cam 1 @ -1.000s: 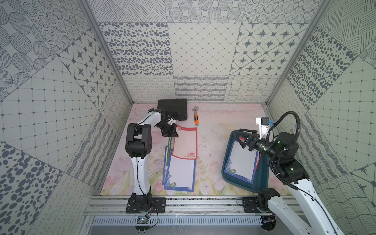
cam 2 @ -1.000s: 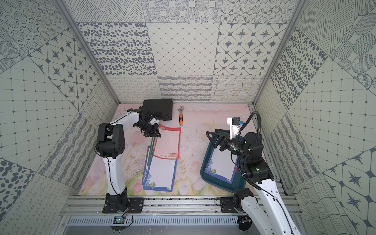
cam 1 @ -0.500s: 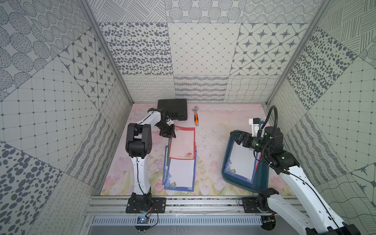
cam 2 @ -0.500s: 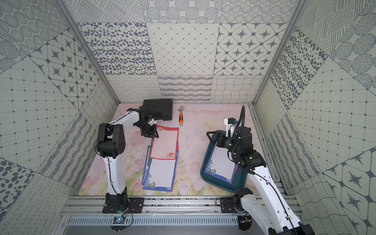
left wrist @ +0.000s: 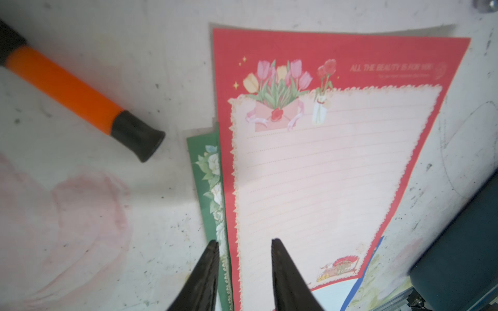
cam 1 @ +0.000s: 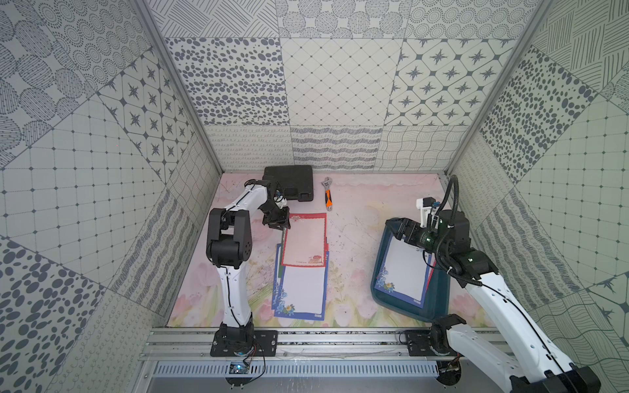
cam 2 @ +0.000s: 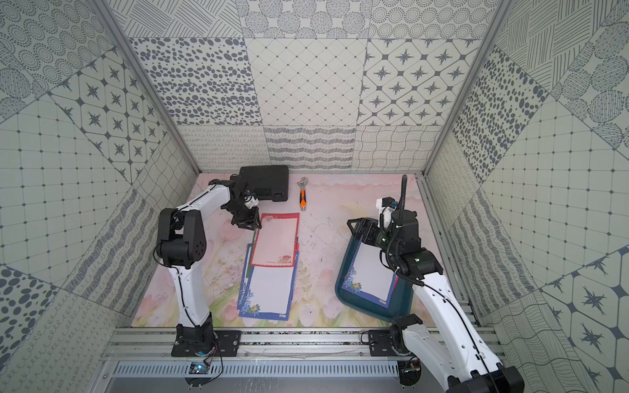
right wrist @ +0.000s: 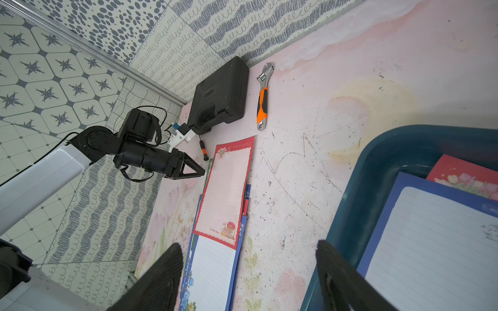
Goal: Take out the stationery paper from the storage box
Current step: Place the stationery paper at the center of the board.
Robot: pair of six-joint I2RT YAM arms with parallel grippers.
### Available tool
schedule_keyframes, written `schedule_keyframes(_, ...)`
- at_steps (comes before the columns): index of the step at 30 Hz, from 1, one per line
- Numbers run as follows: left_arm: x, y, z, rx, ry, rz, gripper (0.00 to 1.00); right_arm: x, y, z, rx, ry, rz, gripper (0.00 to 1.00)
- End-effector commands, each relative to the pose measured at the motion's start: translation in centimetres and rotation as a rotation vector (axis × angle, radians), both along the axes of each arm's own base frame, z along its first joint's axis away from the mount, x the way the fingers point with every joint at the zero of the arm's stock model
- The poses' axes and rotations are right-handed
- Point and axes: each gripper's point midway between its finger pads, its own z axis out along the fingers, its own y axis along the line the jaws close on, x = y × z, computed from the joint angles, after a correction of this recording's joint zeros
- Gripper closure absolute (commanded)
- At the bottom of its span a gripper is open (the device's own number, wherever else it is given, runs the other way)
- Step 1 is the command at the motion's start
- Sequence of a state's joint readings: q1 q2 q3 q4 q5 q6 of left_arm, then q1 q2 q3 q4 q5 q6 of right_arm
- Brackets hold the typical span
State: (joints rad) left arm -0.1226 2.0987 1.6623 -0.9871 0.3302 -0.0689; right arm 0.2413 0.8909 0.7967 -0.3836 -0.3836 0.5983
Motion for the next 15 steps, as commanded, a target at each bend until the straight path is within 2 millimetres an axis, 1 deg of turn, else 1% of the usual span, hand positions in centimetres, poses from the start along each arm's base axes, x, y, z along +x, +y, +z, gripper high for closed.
schedule_keyframes(1, 0.3, 1.5, 1.2, 0.064, -0.057, 0.0, 0.65, 0.4, -0.1, 1.9, 0.012, -0.041, -0.016, 0.21)
schedule_keyframes(4, 0.5, 1.8, 1.9, 0.079, -0.093, 0.0, 0.65, 0.3, -0.2, 1.7, 0.009, -0.03, -0.027, 0.21)
schedule_keyframes(9, 1.0, 2.2, 3.5, 0.1, -0.166, 0.008, 0.65, 0.1, -1.2, 0.7, -0.024, 0.018, -0.077, 0.2)
schedule_keyframes(15, 1.7, 1.9, 5.8, 0.074, -0.28, 0.026, 0.65, -0.2, -2.1, 0.2, -0.065, 0.054, -0.115, 0.21)
